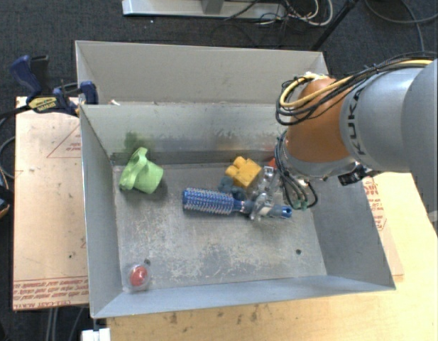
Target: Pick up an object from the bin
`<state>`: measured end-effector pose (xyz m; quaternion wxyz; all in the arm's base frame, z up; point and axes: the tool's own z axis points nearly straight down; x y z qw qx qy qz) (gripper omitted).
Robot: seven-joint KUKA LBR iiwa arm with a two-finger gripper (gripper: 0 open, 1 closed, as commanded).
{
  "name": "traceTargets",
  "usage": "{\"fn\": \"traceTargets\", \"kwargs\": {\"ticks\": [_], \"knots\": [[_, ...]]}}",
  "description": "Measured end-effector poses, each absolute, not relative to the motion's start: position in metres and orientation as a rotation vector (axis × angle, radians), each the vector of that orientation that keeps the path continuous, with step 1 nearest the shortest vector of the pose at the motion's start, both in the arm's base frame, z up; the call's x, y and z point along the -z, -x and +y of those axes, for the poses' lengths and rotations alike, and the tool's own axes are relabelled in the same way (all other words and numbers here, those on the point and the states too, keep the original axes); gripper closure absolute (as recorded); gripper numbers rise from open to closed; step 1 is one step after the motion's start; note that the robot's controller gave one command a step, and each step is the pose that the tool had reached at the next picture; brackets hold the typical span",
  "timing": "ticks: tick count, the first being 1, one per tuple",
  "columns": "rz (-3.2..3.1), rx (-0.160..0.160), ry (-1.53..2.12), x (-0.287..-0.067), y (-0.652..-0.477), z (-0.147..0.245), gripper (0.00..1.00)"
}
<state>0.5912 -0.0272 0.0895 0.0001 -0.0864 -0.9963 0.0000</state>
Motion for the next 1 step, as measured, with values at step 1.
{"fn": "traceTargets", "kwargs": {"ticks": [1], "knots": [[-3.135,0.001,0.329,-0.2150,-0.6085,-0.0448,1.00]]}}
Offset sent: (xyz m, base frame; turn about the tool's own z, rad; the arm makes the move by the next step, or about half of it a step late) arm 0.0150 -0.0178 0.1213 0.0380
